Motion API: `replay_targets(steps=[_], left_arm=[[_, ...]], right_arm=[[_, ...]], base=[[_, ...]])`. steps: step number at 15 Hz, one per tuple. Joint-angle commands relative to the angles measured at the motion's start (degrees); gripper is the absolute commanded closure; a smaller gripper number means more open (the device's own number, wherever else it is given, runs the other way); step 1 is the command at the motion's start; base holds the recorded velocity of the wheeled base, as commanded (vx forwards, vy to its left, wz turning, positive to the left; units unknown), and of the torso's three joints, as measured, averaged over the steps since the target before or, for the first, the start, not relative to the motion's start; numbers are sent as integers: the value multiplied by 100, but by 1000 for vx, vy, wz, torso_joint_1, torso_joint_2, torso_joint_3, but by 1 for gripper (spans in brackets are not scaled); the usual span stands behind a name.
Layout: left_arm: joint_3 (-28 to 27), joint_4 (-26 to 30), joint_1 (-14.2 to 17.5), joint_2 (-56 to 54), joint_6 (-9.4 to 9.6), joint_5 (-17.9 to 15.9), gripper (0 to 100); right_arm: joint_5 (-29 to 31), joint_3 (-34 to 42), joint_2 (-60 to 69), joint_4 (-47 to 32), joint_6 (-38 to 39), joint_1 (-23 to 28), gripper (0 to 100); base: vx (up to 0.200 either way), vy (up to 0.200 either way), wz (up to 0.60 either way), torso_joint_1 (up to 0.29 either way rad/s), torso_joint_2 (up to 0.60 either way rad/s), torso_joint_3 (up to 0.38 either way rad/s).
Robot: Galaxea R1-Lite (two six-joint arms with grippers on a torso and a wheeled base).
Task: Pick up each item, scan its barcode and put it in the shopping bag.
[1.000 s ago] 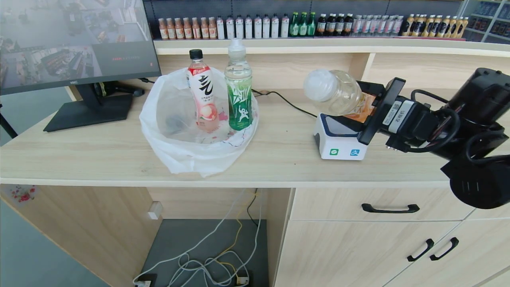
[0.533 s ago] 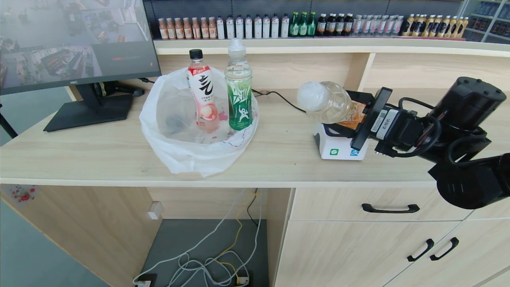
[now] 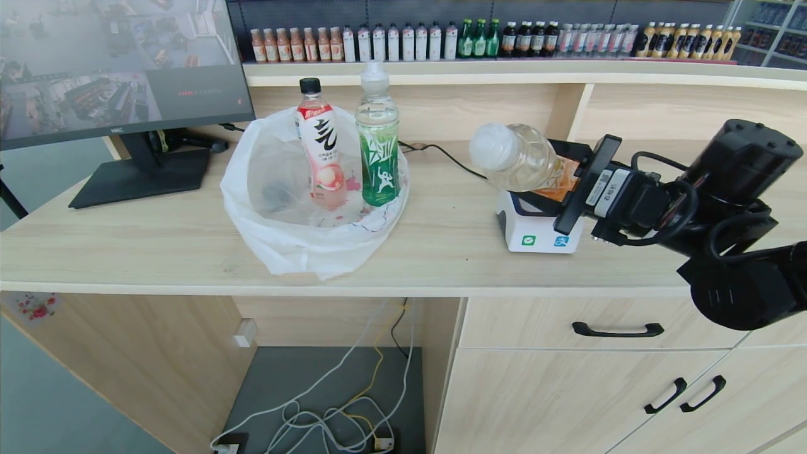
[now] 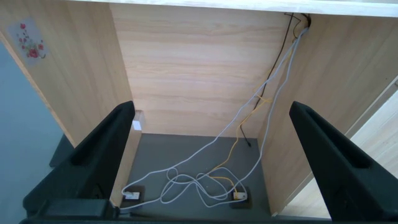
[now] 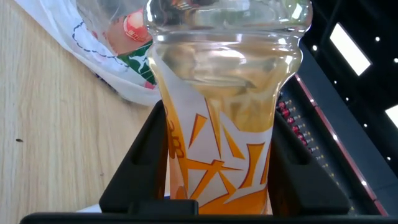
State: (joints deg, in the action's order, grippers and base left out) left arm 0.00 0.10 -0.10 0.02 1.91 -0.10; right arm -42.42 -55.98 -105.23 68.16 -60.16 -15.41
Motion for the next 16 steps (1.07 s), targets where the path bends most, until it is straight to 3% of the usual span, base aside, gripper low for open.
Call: replay_targets(steps=[1, 14, 16], left_arm=[[0, -1, 1, -2, 2, 1, 0], [0, -1, 1, -2, 2, 1, 0], [0, -1, 1, -2, 2, 1, 0]], right_arm=[[6, 8, 55, 5, -4, -15, 100], [85, 184, 64, 207, 189, -59, 100], [507, 52, 55, 215, 488, -59, 100]], base=[[0, 0, 0, 0, 0, 0], [0, 0, 0, 0, 0, 0], [0, 0, 0, 0, 0, 0]])
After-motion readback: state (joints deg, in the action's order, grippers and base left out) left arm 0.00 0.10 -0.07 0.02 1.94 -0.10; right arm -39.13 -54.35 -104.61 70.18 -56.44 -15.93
